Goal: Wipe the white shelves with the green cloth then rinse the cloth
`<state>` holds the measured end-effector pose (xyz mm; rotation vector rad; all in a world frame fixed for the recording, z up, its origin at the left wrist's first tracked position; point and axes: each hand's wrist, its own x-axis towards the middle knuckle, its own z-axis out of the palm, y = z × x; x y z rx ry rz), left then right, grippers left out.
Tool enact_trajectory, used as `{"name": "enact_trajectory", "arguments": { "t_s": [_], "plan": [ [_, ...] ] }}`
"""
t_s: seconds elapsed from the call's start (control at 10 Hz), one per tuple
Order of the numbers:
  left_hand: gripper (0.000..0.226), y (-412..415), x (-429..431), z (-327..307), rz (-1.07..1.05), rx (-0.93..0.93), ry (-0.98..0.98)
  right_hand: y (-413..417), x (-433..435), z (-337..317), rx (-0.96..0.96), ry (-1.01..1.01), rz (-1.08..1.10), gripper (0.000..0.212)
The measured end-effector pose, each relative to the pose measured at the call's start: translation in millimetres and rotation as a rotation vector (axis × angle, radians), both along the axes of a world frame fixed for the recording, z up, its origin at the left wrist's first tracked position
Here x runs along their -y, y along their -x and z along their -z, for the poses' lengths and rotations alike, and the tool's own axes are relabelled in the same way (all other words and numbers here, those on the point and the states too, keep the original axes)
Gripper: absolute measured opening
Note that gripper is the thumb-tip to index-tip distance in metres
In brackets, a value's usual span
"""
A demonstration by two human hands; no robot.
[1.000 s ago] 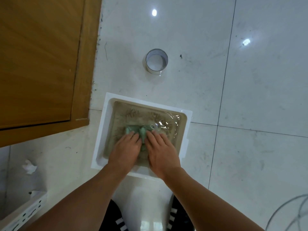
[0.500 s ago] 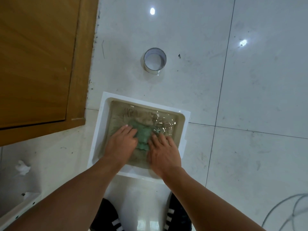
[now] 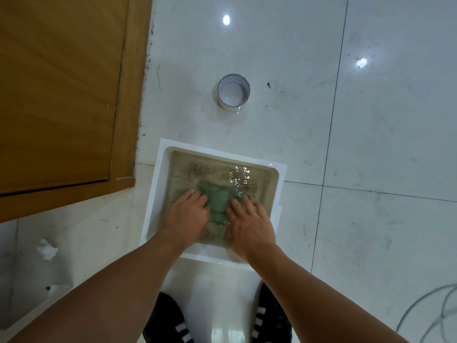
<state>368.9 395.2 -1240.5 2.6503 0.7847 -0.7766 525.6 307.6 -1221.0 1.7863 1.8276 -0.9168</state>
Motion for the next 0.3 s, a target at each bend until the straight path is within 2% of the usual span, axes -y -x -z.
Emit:
{"name": "enact_trajectory", "arguments": {
  "t_s": [0.1, 0.3],
  "plan": [
    [0.047, -1, 2, -11, 0.016, -0.096, 0.046, -2, -3, -4, -0.006, 0.044, -0.019, 0.062],
    [0.05, -12, -7, -50, -0.111, -0.075, 0.095, -7, -10, -36, -0.039, -0.012, -0.011, 0.059]
  ]
}}
